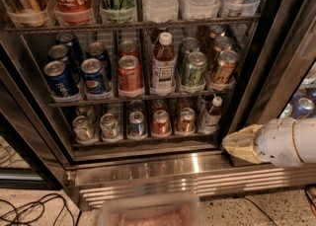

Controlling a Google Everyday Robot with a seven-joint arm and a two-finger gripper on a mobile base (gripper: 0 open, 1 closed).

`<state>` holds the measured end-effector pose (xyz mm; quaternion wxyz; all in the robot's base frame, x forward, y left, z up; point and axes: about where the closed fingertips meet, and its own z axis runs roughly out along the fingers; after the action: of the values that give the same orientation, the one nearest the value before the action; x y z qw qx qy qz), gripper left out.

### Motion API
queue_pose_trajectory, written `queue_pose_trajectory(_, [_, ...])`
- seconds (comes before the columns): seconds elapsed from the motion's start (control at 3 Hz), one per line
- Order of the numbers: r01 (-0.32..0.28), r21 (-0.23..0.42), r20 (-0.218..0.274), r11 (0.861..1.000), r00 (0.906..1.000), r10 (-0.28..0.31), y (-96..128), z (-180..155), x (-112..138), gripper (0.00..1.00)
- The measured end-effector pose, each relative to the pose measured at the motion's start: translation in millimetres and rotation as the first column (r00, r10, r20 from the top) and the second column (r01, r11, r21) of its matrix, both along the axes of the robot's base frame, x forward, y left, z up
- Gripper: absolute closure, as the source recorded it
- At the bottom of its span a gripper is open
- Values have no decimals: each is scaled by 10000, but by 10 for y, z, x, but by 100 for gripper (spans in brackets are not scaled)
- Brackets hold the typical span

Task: Pick orange can from bottom shelf of fridge

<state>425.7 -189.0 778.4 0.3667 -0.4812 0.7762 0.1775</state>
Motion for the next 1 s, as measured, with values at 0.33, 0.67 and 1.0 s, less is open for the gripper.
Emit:
queue_pose_trajectory(0.33, [457, -145, 172, 9989, 9988, -454, -44, -223, -17, 100])
queue_pose_trajectory(0.67, [1170, 270, 569, 9928, 9913, -1184, -16, -687, -100, 100])
queue_pose_trajectory(1.0, [2093, 1340, 1500, 9686, 9619, -2286, -25, -952, 24, 100])
